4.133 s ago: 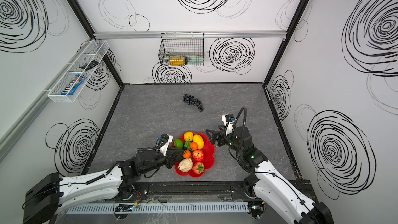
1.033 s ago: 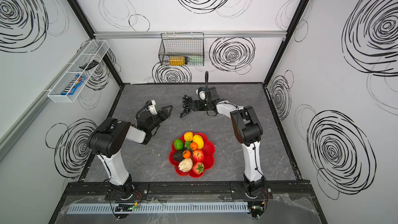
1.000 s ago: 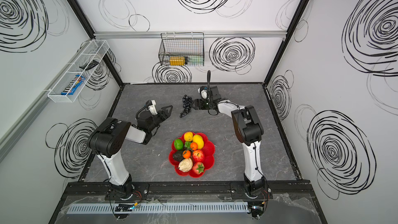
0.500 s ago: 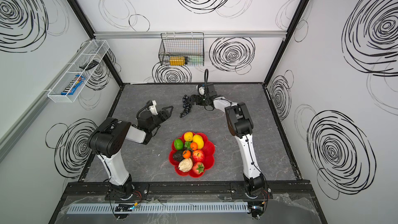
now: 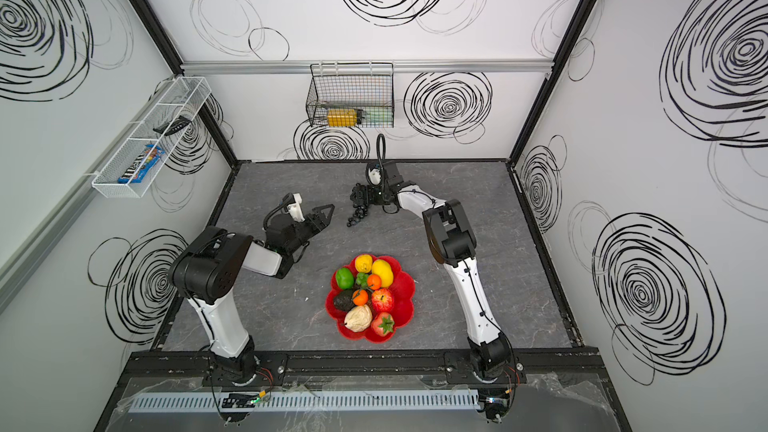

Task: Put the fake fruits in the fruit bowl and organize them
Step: 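Lower the right gripper onto the dark grape bunch and close on it, then lift the grapes with the right gripper and carry them toward the bowl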

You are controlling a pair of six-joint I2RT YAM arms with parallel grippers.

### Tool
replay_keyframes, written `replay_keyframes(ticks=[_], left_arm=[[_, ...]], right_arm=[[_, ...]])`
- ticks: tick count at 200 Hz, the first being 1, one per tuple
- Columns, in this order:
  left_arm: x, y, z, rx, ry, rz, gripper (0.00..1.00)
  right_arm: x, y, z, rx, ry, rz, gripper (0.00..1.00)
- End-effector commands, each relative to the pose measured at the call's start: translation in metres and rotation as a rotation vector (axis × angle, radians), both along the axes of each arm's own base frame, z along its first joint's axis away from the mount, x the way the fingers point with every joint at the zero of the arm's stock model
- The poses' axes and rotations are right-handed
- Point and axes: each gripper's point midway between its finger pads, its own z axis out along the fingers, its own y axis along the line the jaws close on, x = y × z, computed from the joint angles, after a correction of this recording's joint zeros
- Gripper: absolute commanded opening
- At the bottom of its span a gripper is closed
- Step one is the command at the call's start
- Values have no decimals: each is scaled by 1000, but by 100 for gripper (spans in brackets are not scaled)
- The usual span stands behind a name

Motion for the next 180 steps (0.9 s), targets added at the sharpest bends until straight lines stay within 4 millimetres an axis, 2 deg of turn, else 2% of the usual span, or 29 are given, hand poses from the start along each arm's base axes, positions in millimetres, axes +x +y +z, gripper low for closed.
replay_keyframes(ticks=[1, 40, 75, 112, 138, 157, 180], left_arm=[[4, 1, 27, -10, -97, 2, 80], [3, 2, 28, -10, -102, 6, 80], [3, 3, 29, -9, -104, 8, 80], [3, 3, 29, -7, -103, 11, 80], [3, 3, 29, -7, -105, 9, 80], [3, 2, 30, -10, -106, 0, 80], [3, -1, 31, -16, -109, -16, 79]], right_arm=[[-7, -8, -33, -142, 62, -38, 97], [-4, -15, -49, -273, 72, -73, 91], [-9, -17, -54, -337, 59, -64, 87], [-13, -19, -55, -383, 54, -61, 72], [-19, -18, -37, -353, 37, -42, 62], [-27, -13, -10, -275, -26, -12, 59], [-40, -17, 22, -180, -97, 7, 57]])
